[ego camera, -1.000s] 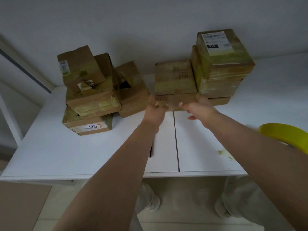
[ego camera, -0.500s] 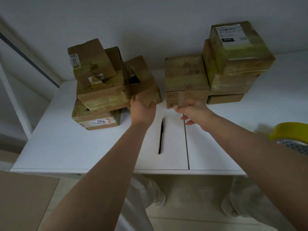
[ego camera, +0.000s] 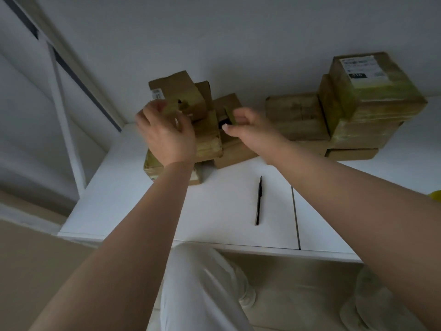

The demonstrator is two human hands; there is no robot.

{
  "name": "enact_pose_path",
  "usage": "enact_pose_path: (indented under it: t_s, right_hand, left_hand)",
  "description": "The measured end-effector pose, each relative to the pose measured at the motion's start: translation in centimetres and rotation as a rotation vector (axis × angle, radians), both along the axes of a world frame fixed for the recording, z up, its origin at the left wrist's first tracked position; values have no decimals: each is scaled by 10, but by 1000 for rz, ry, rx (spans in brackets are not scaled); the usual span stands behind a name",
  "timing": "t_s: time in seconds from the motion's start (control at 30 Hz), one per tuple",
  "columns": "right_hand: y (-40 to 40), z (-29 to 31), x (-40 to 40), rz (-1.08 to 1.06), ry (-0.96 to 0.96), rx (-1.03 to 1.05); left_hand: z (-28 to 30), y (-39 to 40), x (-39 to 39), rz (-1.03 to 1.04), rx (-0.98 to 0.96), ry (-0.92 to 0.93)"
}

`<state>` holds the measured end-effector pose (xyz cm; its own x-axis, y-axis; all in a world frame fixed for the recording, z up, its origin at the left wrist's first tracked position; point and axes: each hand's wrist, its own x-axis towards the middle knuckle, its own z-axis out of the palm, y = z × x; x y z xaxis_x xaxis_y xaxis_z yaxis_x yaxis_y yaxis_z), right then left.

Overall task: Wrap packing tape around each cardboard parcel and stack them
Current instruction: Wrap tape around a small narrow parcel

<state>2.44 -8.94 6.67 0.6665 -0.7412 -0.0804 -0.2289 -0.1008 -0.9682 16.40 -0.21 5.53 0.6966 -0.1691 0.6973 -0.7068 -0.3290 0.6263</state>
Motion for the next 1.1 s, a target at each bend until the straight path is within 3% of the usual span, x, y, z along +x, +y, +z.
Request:
enact_pose_path:
  t_s: [0.13,0.3,0.5,0.63,0.77,0.97,1.1]
  right_hand:
    - [7,23,46,22,-11,-108]
    - [11,32,82,90,61,15]
    - [9,35,65,34,-105,48]
    - [4,37,32,-257,-197,28]
    - [1,26,-22,-445,-202,126]
    - [18,5,-72,-393,-153,209]
    - [17,-6,-115,-525,-101,195]
  left_hand:
    - [10,4,23,14,179,265]
    - [13,-6,49,-153,382,649]
    - [22,0,41,-318,162,616]
    - [32,3,4,-508,23,602]
    - [18,9,-61,-605,37,586]
    - [15,14,-123,-558,-1,622]
    - [-2,28,-159,-655,84,675]
